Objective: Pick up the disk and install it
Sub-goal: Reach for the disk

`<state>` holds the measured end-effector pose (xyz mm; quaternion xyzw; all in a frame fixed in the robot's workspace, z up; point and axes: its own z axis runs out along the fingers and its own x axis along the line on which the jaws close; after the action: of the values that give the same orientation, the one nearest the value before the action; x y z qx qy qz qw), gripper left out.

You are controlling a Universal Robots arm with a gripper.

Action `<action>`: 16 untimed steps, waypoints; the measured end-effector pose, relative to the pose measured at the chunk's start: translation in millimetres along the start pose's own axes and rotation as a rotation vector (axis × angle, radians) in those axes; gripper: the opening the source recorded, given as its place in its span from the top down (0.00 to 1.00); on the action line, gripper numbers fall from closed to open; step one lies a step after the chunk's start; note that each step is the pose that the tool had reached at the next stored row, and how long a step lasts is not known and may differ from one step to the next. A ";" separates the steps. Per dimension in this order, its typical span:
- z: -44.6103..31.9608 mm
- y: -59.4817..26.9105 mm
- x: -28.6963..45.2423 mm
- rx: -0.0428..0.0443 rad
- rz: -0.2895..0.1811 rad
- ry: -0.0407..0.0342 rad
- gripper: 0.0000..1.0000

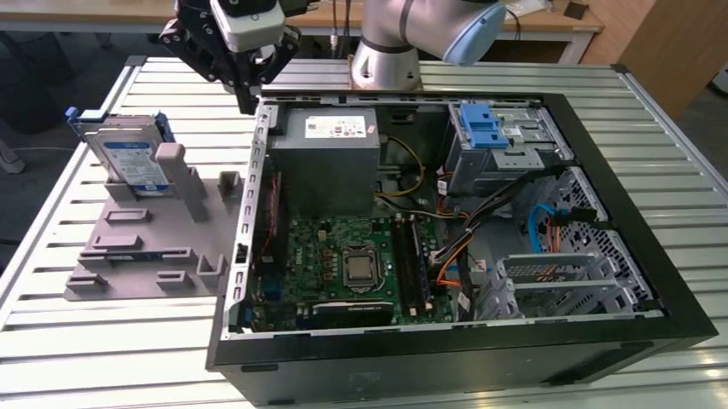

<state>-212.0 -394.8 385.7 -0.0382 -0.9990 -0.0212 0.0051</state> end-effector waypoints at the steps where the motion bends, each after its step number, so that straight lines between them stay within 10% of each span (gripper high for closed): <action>1: 0.1 0.0 0.4 0.0002 0.000 0.0018 0.89; 16: 2.4 -0.6 7.0 0.0021 0.001 0.0265 0.89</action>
<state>-219.1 -394.8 383.3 -0.0385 -0.9989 -0.0207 0.0184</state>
